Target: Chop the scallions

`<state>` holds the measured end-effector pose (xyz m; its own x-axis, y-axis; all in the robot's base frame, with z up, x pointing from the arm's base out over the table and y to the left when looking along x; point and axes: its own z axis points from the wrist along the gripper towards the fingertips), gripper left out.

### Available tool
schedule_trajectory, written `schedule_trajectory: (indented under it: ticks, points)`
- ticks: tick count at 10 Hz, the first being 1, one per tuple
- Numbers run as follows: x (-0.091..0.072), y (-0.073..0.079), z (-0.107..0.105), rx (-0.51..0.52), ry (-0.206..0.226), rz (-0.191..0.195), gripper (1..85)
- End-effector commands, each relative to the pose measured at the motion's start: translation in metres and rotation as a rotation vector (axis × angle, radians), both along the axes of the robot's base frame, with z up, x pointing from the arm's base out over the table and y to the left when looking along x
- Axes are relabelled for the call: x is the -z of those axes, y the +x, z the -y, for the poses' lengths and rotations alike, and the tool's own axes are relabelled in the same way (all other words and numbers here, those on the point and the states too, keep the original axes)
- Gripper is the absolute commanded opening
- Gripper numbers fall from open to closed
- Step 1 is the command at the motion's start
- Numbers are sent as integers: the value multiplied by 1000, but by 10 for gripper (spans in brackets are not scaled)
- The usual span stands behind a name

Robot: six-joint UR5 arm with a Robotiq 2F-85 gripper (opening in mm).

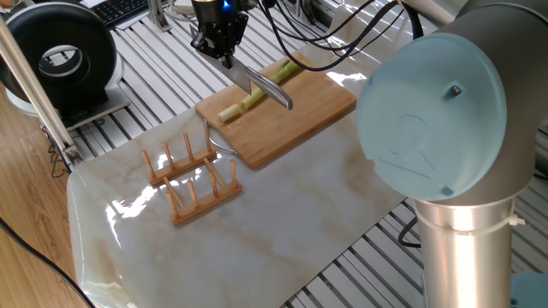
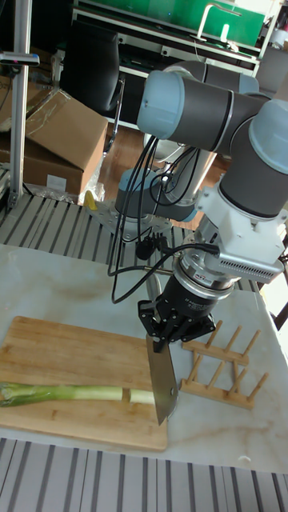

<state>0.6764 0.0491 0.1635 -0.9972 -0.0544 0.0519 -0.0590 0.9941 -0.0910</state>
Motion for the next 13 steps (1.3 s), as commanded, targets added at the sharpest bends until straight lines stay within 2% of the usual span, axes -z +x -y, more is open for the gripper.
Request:
schedule_trajectory:
  ticks: [1,13]
  points:
    - [0,1,-3,8,13,2,10]
    - [0,0,-1,14,15,0,10]
